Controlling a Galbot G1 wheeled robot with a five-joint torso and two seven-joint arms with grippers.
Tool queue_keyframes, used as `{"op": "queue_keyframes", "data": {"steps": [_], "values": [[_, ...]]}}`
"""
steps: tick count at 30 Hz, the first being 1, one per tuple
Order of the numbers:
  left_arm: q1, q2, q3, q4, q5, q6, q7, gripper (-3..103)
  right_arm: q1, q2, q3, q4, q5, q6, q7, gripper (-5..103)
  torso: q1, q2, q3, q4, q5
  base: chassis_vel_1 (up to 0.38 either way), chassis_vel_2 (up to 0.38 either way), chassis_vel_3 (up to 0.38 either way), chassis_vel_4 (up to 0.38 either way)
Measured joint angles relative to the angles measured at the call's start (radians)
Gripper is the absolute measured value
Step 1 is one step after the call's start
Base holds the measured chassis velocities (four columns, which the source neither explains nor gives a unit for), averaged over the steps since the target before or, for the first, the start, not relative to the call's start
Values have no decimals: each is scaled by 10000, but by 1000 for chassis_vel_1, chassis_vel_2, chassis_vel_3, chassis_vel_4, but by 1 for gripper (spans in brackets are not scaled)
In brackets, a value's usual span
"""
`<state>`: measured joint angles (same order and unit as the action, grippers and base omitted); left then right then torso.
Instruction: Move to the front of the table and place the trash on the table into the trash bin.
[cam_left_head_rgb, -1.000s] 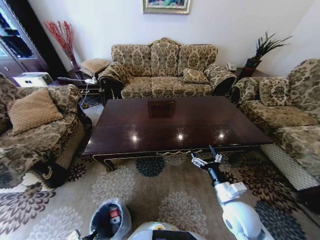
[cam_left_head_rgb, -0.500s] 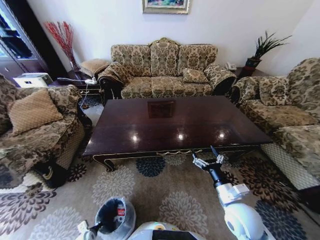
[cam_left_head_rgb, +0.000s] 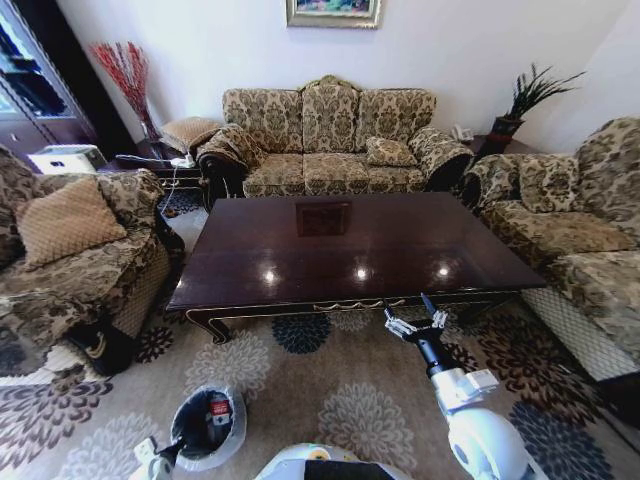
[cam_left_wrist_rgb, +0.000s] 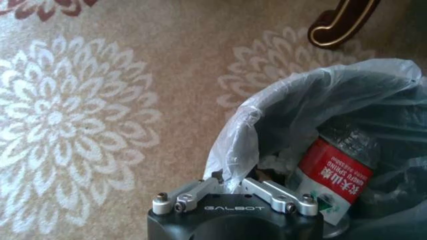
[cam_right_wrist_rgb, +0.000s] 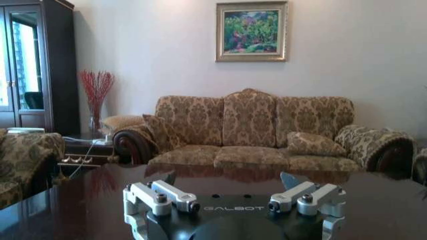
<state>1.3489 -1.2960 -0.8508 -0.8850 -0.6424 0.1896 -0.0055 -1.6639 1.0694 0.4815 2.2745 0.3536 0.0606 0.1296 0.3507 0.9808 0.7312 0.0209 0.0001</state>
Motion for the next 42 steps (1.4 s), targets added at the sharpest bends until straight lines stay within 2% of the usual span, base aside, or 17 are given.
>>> {"op": "queue_keyframes", "data": {"steps": [7,9,15,17,18,20,22,23,25,27,30,32,34,37,38,40,42], "values": [[306,-87,123,-402,736,-383,6,30,118,-42,18,-43,-2,59,0,100,-1,0,-1,1,0,0,0,0,0],[366,-81,122,-480,776,-383,9,30,146,-35,5,-62,-7,60,0,100,0,0,-1,0,2,0,0,0,0],[1474,-61,-214,-1826,782,-350,87,57,435,-13,-109,-139,39,83,0,100,0,0,-1,-2,-1,0,0,0,0],[1592,-69,-257,-1982,725,-349,84,57,464,-12,-114,-139,59,73,0,100,-1,0,-1,-2,-1,0,0,0,0],[2162,-120,-451,-2771,474,-350,52,68,607,18,-152,-139,173,-13,0,100,-1,1,-1,-2,-3,0,0,0,0],[2533,-179,-621,-3300,373,-362,-13,68,697,51,-175,-148,194,-48,0,100,-1,0,-1,0,-1,0,0,0,0],[3074,-391,-997,-4321,358,-331,-223,78,782,115,-186,-159,76,-146,0,100,-1,0,0,5,4,0,0,0,0],[3569,-659,-1353,-5496,338,-195,-433,84,780,180,-186,-113,-159,-317,0,100,-1,1,-1,0,1,0,0,0,0],[3704,-754,-1475,-5866,358,-103,-496,89,763,193,-183,-76,-200,-370,0,100,-1,1,-1,-1,0,0,0,0,0],[4212,-1128,-1973,-7256,424,-58,-600,98,639,238,-161,173,-315,-511,0,100,-1,0,-1,-4,-3,0,0,0,0],[4511,-1329,-2325,-8263,310,-93,-617,99,565,256,-119,374,-339,-588,0,100,-1,1,-1,0,-4,0,0,0,0],[4953,-1400,-2740,-10159,92,-324,-594,100,426,265,-39,705,-348,-679,0,100,-2,1,-1,-2,4,0,0,0,0],[5089,-1362,-2811,-10789,90,-486,-521,100,335,262,-9,822,-356,-701,0,100,-1,1,-1,-1,1,0,0,0,0],[5316,-899,-2892,-13186,158,-991,-127,100,-123,261,155,1160,-474,-590,0,100,-1,1,0,-3,4,0,0,0,0],[5316,-899,-2892,-13186,158,-991,-127,100,-123,261,155,1160,-474,-590,0,100,-1,1,0,-3,4,0,0,0,0],[5202,-269,-2737,-15021,18,-990,-345,100,-641,378,249,1443,-672,-300,0,100,-1,1,-1,-6,6,0,0,0,0],[5081,151,-2701,-15883,-225,-733,-440,100,-1032,482,291,1619,-844,-87,0,100,-1,0,0,-7,2,0,0,0,0]]}}
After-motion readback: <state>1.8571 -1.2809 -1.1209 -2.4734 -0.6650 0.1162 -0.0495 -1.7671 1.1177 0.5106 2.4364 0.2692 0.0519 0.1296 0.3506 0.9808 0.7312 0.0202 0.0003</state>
